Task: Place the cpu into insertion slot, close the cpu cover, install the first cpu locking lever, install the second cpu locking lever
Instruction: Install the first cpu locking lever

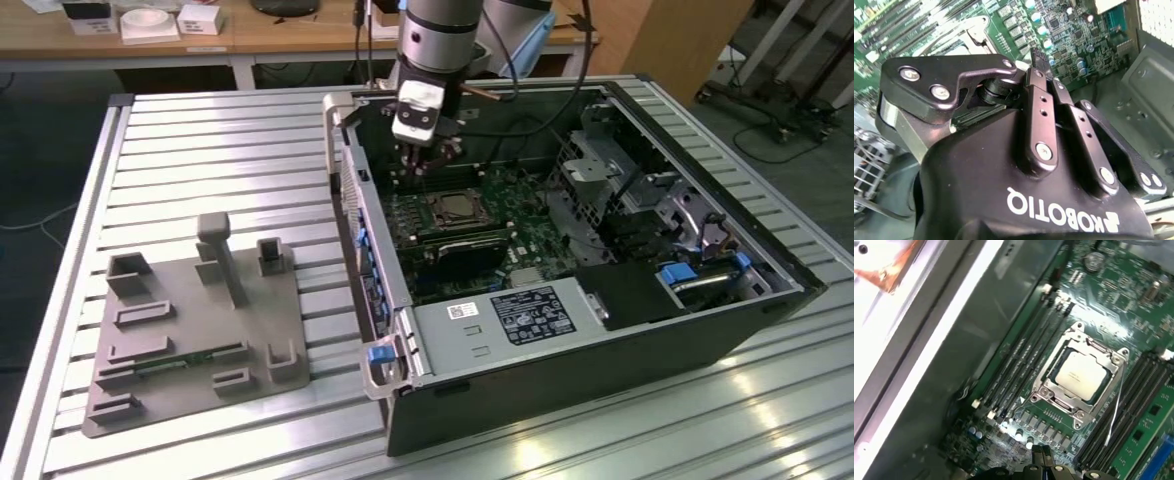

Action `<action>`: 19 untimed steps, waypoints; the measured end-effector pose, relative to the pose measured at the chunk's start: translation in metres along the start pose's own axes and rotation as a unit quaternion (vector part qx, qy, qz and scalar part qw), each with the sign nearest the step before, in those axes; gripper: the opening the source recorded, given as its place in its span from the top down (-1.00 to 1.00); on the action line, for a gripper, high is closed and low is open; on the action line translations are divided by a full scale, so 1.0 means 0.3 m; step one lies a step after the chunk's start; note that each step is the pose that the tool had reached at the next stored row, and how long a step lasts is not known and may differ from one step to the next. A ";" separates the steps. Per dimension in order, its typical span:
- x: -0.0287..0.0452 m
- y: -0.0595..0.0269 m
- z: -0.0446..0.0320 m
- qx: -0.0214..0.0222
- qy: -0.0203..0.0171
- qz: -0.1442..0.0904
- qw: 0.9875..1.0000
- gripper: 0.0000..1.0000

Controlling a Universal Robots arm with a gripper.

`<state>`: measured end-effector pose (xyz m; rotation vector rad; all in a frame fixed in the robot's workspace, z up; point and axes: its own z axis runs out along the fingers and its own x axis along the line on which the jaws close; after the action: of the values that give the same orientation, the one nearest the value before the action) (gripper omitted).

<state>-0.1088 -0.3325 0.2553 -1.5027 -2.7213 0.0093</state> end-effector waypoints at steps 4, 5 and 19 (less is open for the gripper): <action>0.000 0.000 0.000 0.001 -0.001 -0.037 0.999 0.79; 0.000 0.000 0.000 0.001 -0.001 -0.046 0.999 0.79; 0.000 0.000 0.001 0.005 -0.004 -0.181 0.984 0.79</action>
<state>-0.1087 -0.3325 0.2549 -0.9869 -2.9495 0.0184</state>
